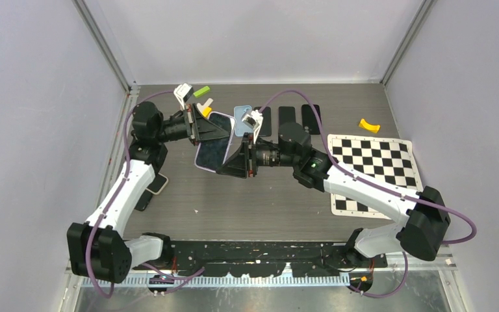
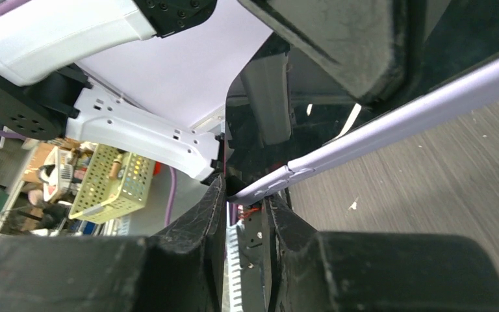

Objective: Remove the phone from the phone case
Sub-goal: Remove the phone case from the phone.

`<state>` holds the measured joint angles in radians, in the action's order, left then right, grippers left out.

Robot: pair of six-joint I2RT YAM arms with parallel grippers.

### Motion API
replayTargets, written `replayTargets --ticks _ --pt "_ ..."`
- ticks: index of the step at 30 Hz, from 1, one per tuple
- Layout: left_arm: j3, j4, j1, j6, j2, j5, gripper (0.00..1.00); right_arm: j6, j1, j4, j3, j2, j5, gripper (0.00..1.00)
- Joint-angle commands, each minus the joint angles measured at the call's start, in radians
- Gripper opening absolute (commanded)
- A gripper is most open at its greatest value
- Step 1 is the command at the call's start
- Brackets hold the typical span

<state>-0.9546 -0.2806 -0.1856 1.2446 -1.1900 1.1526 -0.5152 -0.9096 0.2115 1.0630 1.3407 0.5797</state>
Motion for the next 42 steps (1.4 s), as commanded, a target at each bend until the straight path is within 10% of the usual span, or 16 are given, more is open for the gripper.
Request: replayTargets --ticks 1,23,30,42 --pt "0.054 -0.159 -0.006 0.223 -0.061 -0.116 0.0 0.205 -0.084 0.023 0.078 0.001 0.012 0.01" --pt "0.097 -0.258 0.001 0.274 -0.066 -0.126 0.0 0.378 -0.191 -0.13 0.107 -0.035 -0.32 0.02" --pt "0.052 -0.237 0.057 0.19 -0.027 -0.087 0.0 0.032 -0.115 0.038 -0.095 -0.141 -0.343 0.56" --pt "0.037 -0.212 0.058 0.192 0.009 -0.089 0.0 -0.291 -0.091 0.343 -0.197 -0.125 -0.385 0.72"
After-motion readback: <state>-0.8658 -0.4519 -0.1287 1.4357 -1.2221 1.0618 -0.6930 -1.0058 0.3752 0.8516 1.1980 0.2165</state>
